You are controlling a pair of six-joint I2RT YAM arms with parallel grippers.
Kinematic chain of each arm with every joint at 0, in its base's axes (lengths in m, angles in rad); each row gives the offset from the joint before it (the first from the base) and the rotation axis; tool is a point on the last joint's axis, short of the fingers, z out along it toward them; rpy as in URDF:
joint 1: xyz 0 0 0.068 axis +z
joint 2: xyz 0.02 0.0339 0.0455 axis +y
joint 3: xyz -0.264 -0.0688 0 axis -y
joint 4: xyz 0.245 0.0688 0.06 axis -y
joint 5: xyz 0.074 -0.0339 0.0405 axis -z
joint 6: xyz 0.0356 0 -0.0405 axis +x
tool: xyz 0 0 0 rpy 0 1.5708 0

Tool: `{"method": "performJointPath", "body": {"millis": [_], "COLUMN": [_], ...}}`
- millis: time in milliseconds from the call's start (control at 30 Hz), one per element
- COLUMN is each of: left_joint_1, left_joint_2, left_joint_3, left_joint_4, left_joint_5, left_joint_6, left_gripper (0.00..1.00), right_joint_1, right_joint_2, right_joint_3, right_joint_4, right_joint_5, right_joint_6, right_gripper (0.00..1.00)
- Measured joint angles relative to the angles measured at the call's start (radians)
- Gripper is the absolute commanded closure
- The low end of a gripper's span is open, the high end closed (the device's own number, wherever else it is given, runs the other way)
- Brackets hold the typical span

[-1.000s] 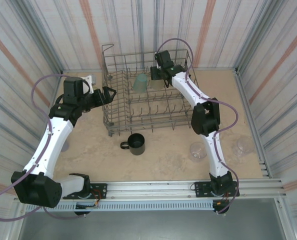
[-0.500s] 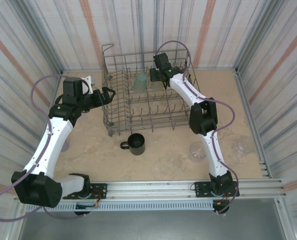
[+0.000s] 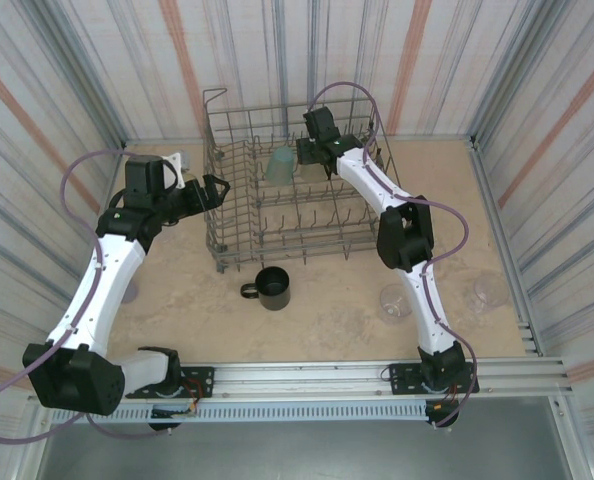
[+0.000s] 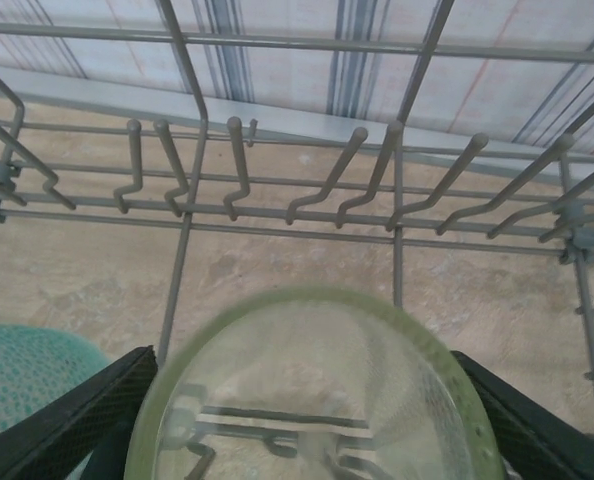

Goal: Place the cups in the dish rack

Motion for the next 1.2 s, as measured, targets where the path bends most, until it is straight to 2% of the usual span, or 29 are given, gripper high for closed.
{"method": "performJointPath", "body": {"millis": [233,300,733,933,1200], "left_joint_1": [0.000,0.000,0.013,0.013,0.013], "left_joint_2": [-0.015,-0.025,-0.077,-0.079,-0.110], "left_joint_3": [0.000,0.000,0.000,0.000,-0.002], "left_joint_4": [-0.004,-0.004,-0.007,-0.023,-0.039], "left_joint_5": [0.000,0.000,0.000,-0.001,-0.035], "left_joint_6": [0.000,0.000,-0.010,-0.017,-0.037], "left_gripper": [0.01,0.01,0.01,0.01,0.01], "right_joint_1": [0.012,0.012,0.021,0.028,0.027], "right_joint_2": [-0.007,-0.016,-0.165,-0.307,-0.512], "right_joint_3": [0.000,0.000,-0.008,-0.121,-0.387], "right_joint_4": [-0.033,-0.048,-0.113,-0.107,-0.074], "right_joint_5": [-0.023,-0.037,-0.085,-0.086,-0.096], "right_joint_6": [0.042,0.054,0.103,0.111,0.132], "right_gripper": [0.07,0.01,0.01,0.01,0.01]}}
